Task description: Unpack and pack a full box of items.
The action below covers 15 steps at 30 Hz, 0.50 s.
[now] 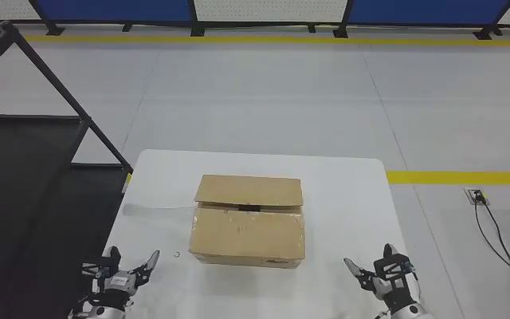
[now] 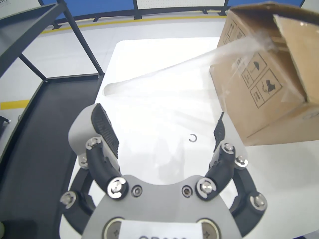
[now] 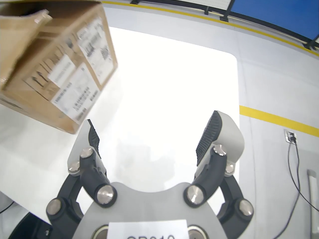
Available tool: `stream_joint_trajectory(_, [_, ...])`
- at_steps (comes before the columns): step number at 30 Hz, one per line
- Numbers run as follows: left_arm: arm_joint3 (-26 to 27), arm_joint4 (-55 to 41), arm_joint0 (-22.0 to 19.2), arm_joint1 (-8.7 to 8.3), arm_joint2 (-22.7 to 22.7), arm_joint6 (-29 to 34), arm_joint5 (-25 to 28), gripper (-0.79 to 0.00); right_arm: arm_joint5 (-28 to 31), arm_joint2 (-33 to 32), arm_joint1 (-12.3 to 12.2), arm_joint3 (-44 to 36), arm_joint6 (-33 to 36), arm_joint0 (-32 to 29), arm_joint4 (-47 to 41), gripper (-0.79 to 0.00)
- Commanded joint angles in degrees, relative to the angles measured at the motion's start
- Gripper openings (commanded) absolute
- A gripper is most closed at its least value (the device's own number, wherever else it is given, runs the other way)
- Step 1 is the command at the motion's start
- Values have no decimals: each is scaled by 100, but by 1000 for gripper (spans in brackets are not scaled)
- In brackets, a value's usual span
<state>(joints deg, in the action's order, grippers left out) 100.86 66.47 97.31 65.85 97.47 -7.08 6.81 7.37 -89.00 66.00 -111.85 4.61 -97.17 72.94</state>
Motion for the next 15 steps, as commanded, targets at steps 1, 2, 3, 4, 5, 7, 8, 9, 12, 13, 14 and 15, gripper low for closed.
stream_joint_trajectory(1, [-15, -99, -34, -19, 188, -70, 234, 0, 72, 85, 4, -256, 175, 95, -1, 0])
stream_joint_trajectory(2, [-25, -145, -40, -25, 249, -113, 345, 0, 46, 144, 11, -355, 285, 162, -16, 0])
stream_joint_trajectory(3, [-26, -241, -46, -30, 318, -133, 464, 0, 16, 225, 20, -441, 414, 248, -30, 0])
stream_joint_trajectory(4, [-18, -352, -45, -37, 398, -171, 614, 0, -19, 314, 29, -509, 548, 349, -33, 0])
stream_joint_trajectory(5, [-21, -409, -31, -47, 494, -186, 743, 0, -84, 408, 40, -562, 666, 456, -5, 0])
stream_joint_trajectory(7, [-11, -413, -7, -59, 590, -212, 866, 0, -162, 583, 56, -610, 876, 627, 110, 0])
stream_joint_trajectory(8, [-11, -413, -7, -59, 590, -212, 866, 0, -162, 583, 56, -610, 876, 627, 110, 0])
stream_joint_trajectory(9, [-11, -413, -7, -59, 590, -212, 866, 0, -162, 583, 56, -610, 876, 627, 110, 0])
stream_joint_trajectory(12, [-11, -413, -7, -59, 590, -212, 866, 0, -162, 583, 56, -610, 876, 627, 110, 0])
stream_joint_trajectory(13, [-11, -413, -7, -59, 590, -212, 866, 0, -162, 583, 56, -610, 876, 627, 110, 0])
stream_joint_trajectory(14, [-11, -413, -7, -59, 590, -212, 866, 0, -162, 583, 56, -610, 876, 627, 110, 0])
stream_joint_trajectory(15, [-11, -413, -7, -59, 590, -212, 866, 0, -162, 583, 56, -610, 876, 627, 110, 0])
